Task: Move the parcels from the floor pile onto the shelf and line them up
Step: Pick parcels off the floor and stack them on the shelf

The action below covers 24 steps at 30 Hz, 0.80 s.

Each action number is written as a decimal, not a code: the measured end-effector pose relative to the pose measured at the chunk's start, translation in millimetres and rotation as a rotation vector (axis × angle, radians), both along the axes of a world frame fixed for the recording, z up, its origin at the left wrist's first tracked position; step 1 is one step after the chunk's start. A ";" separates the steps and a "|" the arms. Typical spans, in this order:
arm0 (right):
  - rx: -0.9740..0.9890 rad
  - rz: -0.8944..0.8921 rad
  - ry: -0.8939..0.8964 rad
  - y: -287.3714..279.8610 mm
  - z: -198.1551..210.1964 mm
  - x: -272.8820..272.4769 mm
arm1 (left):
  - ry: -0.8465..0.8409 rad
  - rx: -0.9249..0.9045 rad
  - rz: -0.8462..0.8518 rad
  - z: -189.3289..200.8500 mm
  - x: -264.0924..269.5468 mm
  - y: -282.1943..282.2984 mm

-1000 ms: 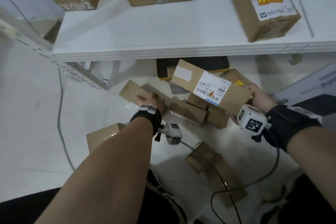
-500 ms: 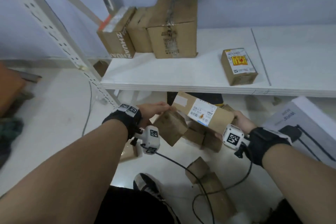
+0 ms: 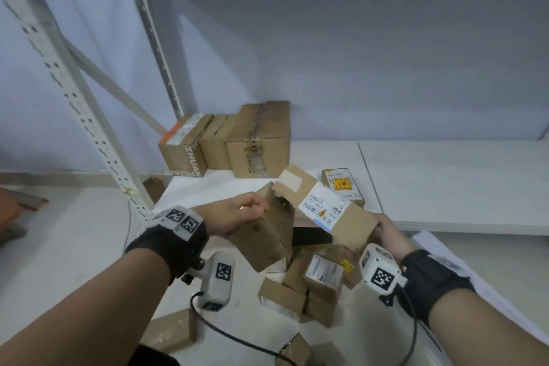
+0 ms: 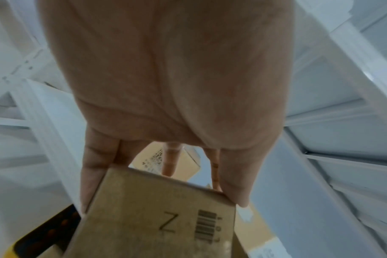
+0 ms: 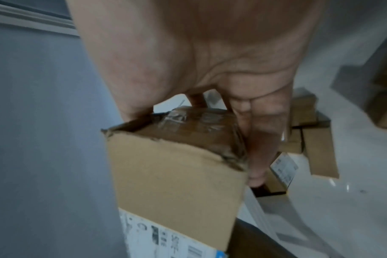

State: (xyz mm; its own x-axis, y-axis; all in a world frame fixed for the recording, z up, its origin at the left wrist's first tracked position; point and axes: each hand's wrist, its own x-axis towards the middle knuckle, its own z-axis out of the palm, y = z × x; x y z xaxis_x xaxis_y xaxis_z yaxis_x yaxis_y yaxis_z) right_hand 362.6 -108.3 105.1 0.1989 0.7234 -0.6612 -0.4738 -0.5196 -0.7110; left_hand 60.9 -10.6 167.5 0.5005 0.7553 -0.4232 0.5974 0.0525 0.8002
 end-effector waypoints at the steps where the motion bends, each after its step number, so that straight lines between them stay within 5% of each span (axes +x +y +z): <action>1: 0.035 -0.023 0.060 2.9 8.0 -1.2 | 0.008 0.075 -0.016 4.5 3.7 2.1; 7: 0.113 -0.049 0.214 39.4 29.3 -13.4 | 0.066 0.404 -0.041 6.4 32.2 26.8; 13: 0.139 0.013 0.163 77.3 5.9 -26.3 | 0.085 0.350 0.055 -40.3 55.8 53.8; 19: -0.038 0.109 0.196 87.8 -19.2 -26.1 | 0.116 0.340 0.013 -58.8 61.7 69.4; 24: -0.053 0.150 -0.188 94.2 -24.4 -35.6 | 0.236 0.333 -0.064 -76.1 66.2 65.3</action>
State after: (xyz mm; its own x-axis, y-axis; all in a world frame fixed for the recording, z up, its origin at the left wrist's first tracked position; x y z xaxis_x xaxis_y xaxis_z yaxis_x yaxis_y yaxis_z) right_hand 327.0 -14.1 80.7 0.2150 0.7197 -0.6601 -0.2501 -0.6128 -0.7496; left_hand 127.2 54.7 91.4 0.4694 0.8407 -0.2699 0.7600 -0.2292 0.6081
